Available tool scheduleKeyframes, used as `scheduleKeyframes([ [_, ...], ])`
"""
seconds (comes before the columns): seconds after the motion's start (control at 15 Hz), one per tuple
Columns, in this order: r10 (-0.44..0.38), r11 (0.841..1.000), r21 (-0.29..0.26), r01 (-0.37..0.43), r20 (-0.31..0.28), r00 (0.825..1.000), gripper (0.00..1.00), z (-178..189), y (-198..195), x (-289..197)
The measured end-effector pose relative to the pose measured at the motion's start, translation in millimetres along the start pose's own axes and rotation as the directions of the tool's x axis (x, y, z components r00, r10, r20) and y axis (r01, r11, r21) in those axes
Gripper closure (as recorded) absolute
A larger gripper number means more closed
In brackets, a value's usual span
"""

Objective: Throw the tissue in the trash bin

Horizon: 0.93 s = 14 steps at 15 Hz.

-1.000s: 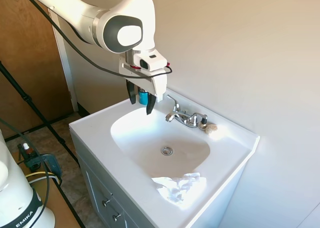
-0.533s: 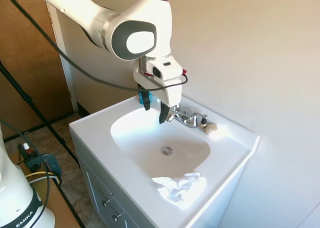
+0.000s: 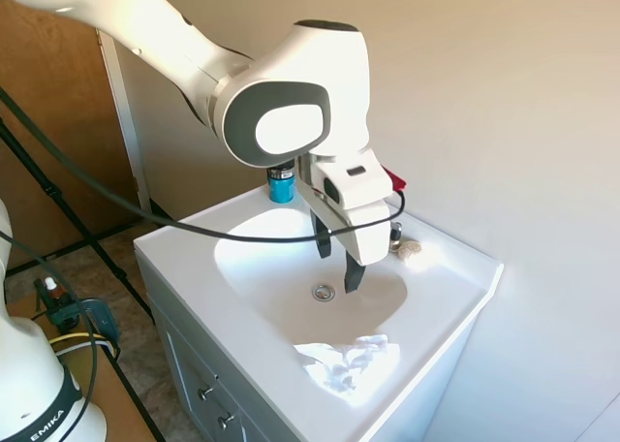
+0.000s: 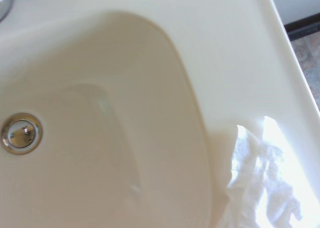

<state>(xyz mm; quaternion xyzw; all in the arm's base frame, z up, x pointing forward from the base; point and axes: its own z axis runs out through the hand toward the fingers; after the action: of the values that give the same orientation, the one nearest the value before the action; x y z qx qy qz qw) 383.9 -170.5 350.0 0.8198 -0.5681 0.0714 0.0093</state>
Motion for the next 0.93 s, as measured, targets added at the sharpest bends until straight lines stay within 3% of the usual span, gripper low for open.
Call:
scheduleKeyframes([
  [0.27,0.075,0.997,-0.028,-0.074,0.017,0.997,0.0,43,25,29],
  [0.6,0.089,0.993,-0.077,-0.085,0.044,0.995,0.0,93,32,41],
  [0.87,0.091,0.992,-0.09,-0.085,0.057,0.994,0.0,108,28,45],
  [0.93,0.089,0.993,-0.089,-0.084,0.058,0.994,1.0,109,26,46],
])
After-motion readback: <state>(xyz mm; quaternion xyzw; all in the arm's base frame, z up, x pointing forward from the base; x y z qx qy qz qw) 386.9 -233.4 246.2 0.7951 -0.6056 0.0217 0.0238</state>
